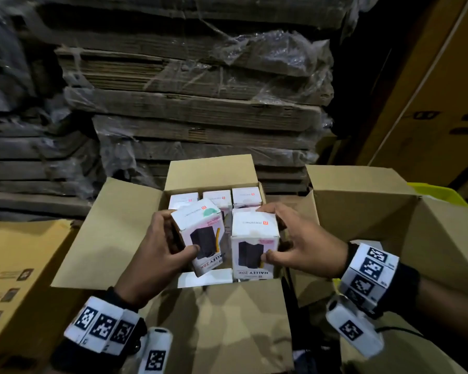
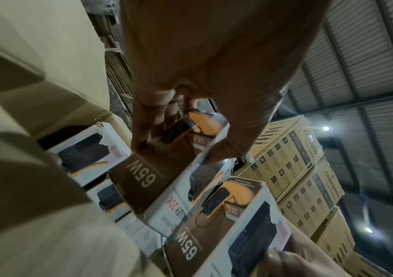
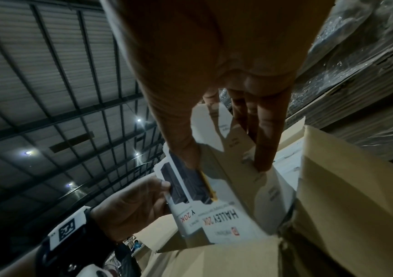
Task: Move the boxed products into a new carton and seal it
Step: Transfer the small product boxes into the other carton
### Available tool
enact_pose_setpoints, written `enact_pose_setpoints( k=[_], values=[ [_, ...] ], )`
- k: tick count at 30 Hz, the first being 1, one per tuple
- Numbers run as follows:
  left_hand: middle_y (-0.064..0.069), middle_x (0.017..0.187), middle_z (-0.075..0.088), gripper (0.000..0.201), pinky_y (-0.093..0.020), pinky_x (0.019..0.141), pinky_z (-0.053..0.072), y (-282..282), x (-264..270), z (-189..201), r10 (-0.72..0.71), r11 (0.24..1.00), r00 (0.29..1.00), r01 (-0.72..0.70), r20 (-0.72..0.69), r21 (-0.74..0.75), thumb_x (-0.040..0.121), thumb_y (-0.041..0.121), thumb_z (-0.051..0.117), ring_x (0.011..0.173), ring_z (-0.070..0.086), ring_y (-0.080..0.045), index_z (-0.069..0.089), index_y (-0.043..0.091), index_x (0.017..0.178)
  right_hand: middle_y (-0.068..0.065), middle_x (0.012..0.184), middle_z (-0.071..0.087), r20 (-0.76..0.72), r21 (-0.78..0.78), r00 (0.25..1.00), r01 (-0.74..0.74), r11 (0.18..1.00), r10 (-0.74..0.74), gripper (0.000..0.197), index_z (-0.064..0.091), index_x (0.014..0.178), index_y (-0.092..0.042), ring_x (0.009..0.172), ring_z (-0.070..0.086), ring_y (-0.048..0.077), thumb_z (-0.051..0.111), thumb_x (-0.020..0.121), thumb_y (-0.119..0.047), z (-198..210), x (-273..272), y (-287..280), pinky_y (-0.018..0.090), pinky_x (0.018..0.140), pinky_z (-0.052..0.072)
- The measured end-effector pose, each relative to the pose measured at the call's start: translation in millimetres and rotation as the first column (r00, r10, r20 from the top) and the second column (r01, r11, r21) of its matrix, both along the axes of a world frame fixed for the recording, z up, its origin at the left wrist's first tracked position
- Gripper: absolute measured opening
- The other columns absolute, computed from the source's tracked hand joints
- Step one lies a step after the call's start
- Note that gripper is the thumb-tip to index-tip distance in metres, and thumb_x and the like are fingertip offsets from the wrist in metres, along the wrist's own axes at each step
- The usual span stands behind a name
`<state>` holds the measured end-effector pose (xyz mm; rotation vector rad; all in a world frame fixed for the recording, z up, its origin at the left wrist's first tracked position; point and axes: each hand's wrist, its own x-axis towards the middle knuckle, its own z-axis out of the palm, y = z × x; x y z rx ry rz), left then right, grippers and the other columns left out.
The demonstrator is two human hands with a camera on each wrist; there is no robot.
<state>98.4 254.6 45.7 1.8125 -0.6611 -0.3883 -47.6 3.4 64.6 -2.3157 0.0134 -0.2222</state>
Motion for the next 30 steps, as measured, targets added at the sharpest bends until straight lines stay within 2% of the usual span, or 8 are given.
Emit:
enact_pose_setpoints(
  k=[6,9,13,16,19,24,26,30],
  values=[
    [0.000,0.117,0.066,0.059,-0.026,0.077,0.058,5.1,1.5,-6.4,0.001,1.000,0.999,-0.001,-0.037,-0.015,0.080,-0.006,0.072,0.105,0.068,-0.014,0.042,0.017,0.124,-0.014,0.129,0.050,-0.046,0.048,0.998,-0.031,0.998,0.033,0.070,0.040,0.133,-0.031,0.115,0.054,0.004,0.079,0.075,-0.029,3.3,-1.0,3.0,0.029,0.088,0.054],
    [0.003,0.118,0.066,0.059,-0.026,0.080,0.057,8.2,2.4,-9.5,0.004,1.000,0.999,-0.004,-0.032,-0.010,0.080,-0.004,0.073,0.106,0.068,-0.013,0.042,0.019,0.124,-0.013,0.132,0.050,-0.105,-0.018,0.994,-0.037,0.999,0.035,0.073,0.038,0.135,-0.034,0.113,0.055,0.002,0.079,0.075,-0.029,-3.0,0.0,-0.7,0.027,0.089,0.054],
    [0.003,0.116,0.066,0.060,-0.035,0.084,0.057,7.6,-0.6,-12.7,0.016,1.000,0.999,-0.016,-0.028,0.015,0.070,0.015,0.072,0.105,0.068,-0.013,0.043,0.020,0.122,-0.012,0.127,0.054,-0.205,-0.135,0.979,-0.050,0.990,0.021,0.069,0.042,0.133,-0.033,0.107,0.056,0.004,0.076,0.073,-0.036,-20.3,1.3,-5.0,0.031,0.089,0.052],
    [0.001,0.114,0.066,0.059,-0.035,0.084,0.057,5.1,-2.9,-15.0,0.010,0.997,1.000,-0.010,0.001,0.075,0.070,0.015,0.073,0.102,0.068,-0.011,0.042,0.018,0.120,-0.007,0.115,0.054,-0.192,-0.401,0.981,-0.096,0.911,0.019,0.063,0.051,0.126,-0.027,0.105,0.049,0.012,0.068,0.070,-0.049,-25.4,2.7,-3.5,0.031,0.091,0.045],
    [-0.001,0.114,0.065,0.056,-0.026,0.080,0.057,4.0,-2.0,-20.4,0.013,0.990,1.000,-0.016,0.027,0.141,0.078,0.001,0.075,0.100,0.067,-0.008,0.042,0.016,0.121,-0.003,0.111,0.053,-0.243,-0.529,0.969,-0.160,0.834,0.032,0.060,0.057,0.122,-0.022,0.101,0.044,0.014,0.065,0.073,-0.055,-24.0,4.9,-0.8,0.034,0.090,0.044],
    [-0.001,0.111,0.065,0.055,-0.022,0.077,0.055,1.4,2.0,-26.6,0.044,0.984,0.998,-0.051,0.047,0.171,0.078,-0.002,0.074,0.093,0.067,-0.003,0.042,0.013,0.120,-0.004,0.117,0.054,-0.332,-0.582,0.940,-0.273,0.766,0.083,0.072,0.036,0.143,-0.034,0.108,0.045,0.016,0.062,0.080,-0.057,-19.9,8.7,-3.2,0.038,0.093,0.043],
    [0.000,0.111,0.066,0.058,-0.027,0.079,0.057,-0.5,1.5,-27.5,0.027,0.983,0.999,-0.032,0.034,0.178,0.075,0.006,0.078,0.095,0.067,-0.004,0.042,0.016,0.120,-0.004,0.114,0.055,-0.355,-0.612,0.929,-0.318,0.724,0.107,0.065,0.039,0.140,-0.038,0.107,0.044,0.017,0.060,0.082,-0.058,-18.1,10.6,-3.9,0.040,0.091,0.043],
    [0.004,0.112,0.065,0.072,-0.040,0.085,0.058,-3.8,-0.3,-28.4,-0.005,0.979,1.000,0.001,0.021,0.203,0.057,0.045,0.071,0.101,0.067,-0.010,0.041,0.024,0.119,-0.005,0.117,0.052,-0.384,-0.664,0.913,-0.378,0.645,0.140,0.049,0.047,0.134,-0.039,0.110,0.044,0.018,0.054,0.087,-0.053,-17.1,10.8,-5.0,0.041,0.089,0.044]
  ],
)
